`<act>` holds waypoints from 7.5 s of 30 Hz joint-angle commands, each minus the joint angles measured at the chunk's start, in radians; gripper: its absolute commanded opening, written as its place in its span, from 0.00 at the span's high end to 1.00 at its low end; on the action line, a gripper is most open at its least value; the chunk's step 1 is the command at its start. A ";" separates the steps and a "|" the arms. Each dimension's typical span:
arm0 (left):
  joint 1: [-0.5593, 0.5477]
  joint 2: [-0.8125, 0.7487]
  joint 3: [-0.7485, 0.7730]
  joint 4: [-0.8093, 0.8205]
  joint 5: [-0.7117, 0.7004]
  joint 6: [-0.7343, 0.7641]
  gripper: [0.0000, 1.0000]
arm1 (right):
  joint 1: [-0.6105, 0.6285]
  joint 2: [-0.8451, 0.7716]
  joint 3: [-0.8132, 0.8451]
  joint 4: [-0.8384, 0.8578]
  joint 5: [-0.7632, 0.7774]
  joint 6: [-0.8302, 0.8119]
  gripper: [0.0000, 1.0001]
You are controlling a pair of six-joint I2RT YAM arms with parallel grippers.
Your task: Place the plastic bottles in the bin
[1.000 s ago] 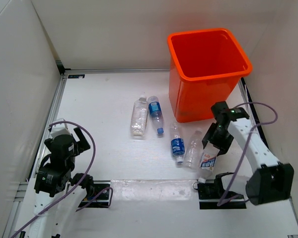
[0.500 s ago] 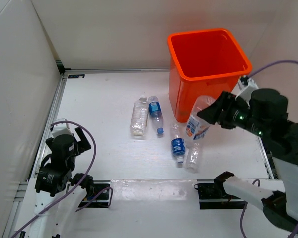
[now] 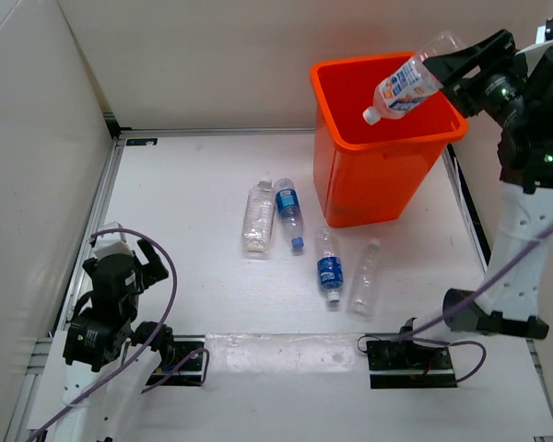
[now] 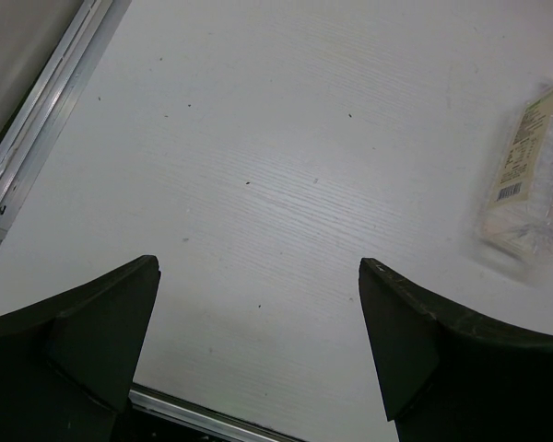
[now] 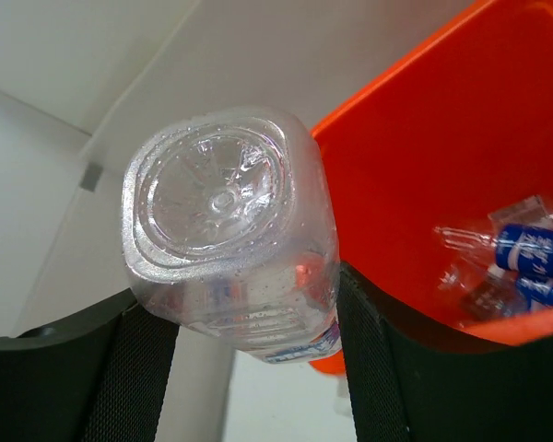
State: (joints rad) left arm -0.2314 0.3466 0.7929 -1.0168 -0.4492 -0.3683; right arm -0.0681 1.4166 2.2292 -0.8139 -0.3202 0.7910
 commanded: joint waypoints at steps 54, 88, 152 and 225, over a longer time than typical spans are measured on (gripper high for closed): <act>-0.008 0.094 0.006 0.023 0.070 0.020 0.01 | 0.467 -0.707 -1.325 -0.097 0.361 0.043 0.10; -0.011 0.072 0.003 0.020 0.067 0.022 0.01 | 0.284 0.033 -1.367 -0.085 0.178 -0.026 0.16; -0.009 0.072 0.005 0.012 0.026 0.003 0.01 | 0.129 -0.010 -0.189 0.171 0.316 -0.076 0.10; -0.502 0.751 0.259 0.104 0.250 -0.399 0.01 | 0.976 -0.449 -1.329 0.125 0.243 -0.236 0.10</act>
State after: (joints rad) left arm -0.8108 1.2396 1.0149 -0.7822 -0.0875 -0.7799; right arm 0.9855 0.8742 0.9310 -0.8326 0.1745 0.6193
